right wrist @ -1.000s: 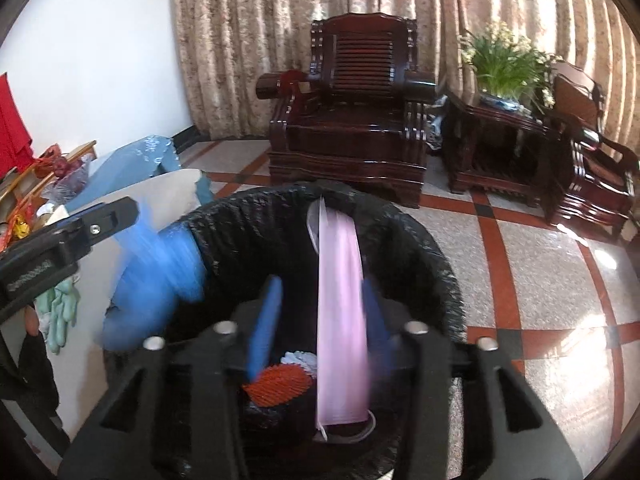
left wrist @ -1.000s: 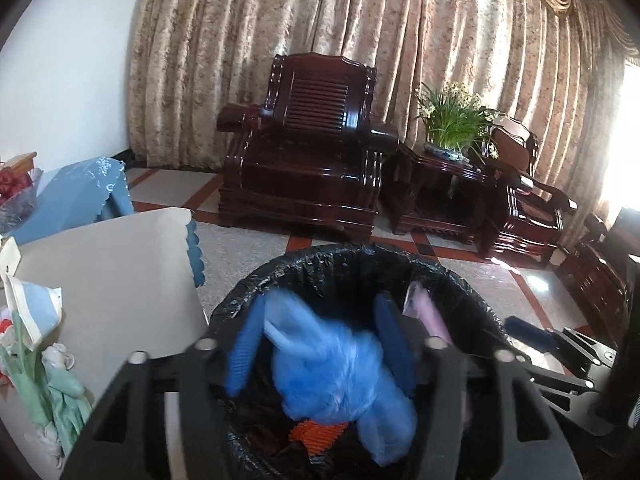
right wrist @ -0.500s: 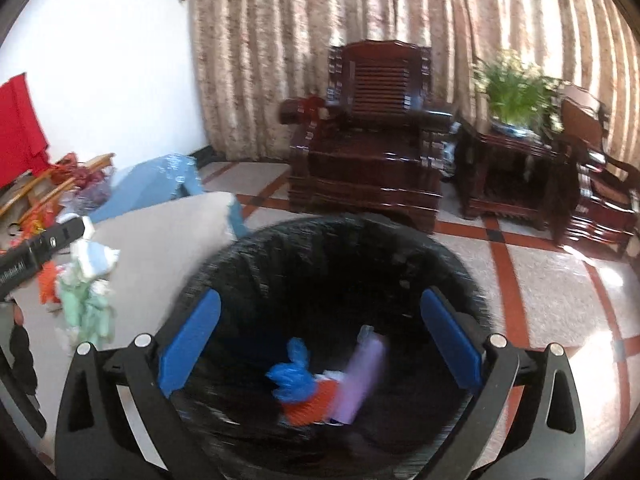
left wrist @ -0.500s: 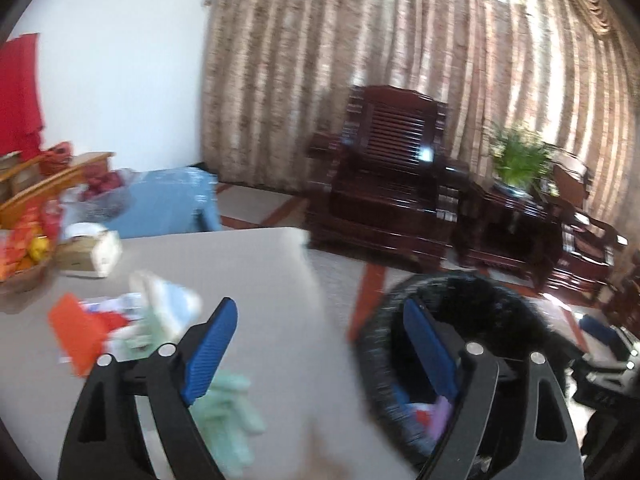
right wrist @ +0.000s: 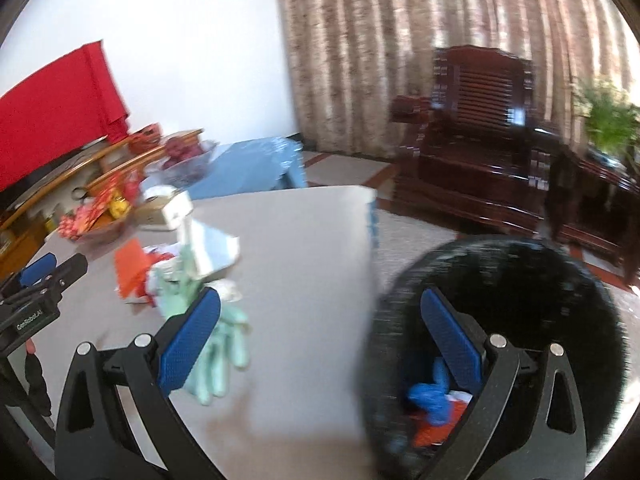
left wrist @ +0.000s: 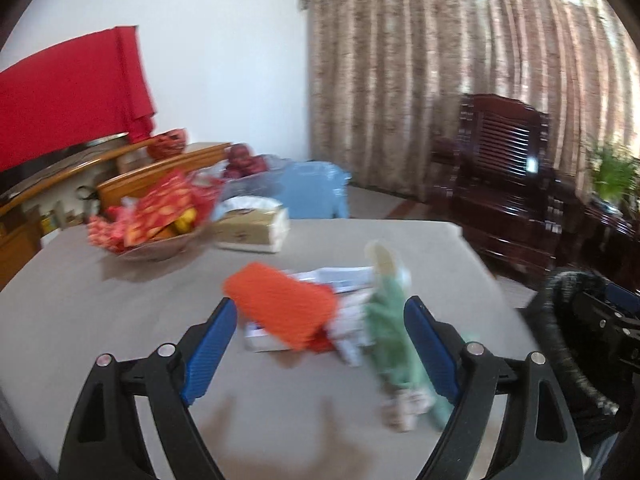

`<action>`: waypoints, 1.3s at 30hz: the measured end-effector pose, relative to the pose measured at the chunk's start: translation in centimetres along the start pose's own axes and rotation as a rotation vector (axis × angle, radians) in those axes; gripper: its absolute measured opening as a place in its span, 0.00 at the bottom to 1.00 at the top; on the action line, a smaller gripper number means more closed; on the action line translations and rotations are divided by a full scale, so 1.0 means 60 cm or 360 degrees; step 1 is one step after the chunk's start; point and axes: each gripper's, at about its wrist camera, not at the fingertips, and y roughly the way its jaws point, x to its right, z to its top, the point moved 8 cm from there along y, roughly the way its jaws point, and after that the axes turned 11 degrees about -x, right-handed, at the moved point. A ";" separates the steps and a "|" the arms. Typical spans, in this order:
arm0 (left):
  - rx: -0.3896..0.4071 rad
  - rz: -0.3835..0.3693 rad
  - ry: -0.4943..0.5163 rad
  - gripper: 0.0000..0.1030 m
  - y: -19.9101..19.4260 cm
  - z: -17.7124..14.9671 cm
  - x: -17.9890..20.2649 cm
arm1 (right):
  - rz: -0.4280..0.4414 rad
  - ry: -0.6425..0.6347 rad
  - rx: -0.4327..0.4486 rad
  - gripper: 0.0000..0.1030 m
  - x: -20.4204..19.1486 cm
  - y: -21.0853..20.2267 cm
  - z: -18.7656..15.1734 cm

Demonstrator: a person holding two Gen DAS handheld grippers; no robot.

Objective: Collect trash
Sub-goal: 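Grasp the green rubber gloves with the right gripper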

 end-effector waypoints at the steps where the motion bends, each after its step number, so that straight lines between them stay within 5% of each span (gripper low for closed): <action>1: -0.0006 0.0016 -0.0015 0.82 0.003 -0.003 -0.014 | 0.0016 -0.0021 -0.0009 0.95 -0.016 0.009 -0.001; 7: -0.0051 0.0093 -0.0059 0.81 0.028 -0.023 -0.066 | 0.0085 -0.0135 -0.0064 0.92 -0.098 0.058 -0.004; 9: -0.0068 0.0106 -0.0067 0.81 0.036 -0.029 -0.079 | 0.0116 -0.0163 -0.0096 0.82 -0.117 0.076 -0.007; 24: -0.0131 0.0182 -0.0125 0.81 0.063 -0.048 -0.141 | 0.0258 -0.0341 -0.0345 0.54 -0.223 0.196 -0.042; 26: -0.0142 0.0181 -0.0138 0.81 0.067 -0.049 -0.148 | 0.0254 -0.0362 -0.0353 0.48 -0.228 0.200 -0.046; 30: -0.0158 0.0169 -0.0148 0.81 0.073 -0.053 -0.145 | 0.0284 -0.0414 -0.0360 0.16 -0.234 0.199 -0.045; 39: -0.0157 0.0093 -0.0137 0.81 0.077 -0.046 -0.113 | 0.0421 -0.0300 -0.0257 0.12 -0.209 0.133 0.001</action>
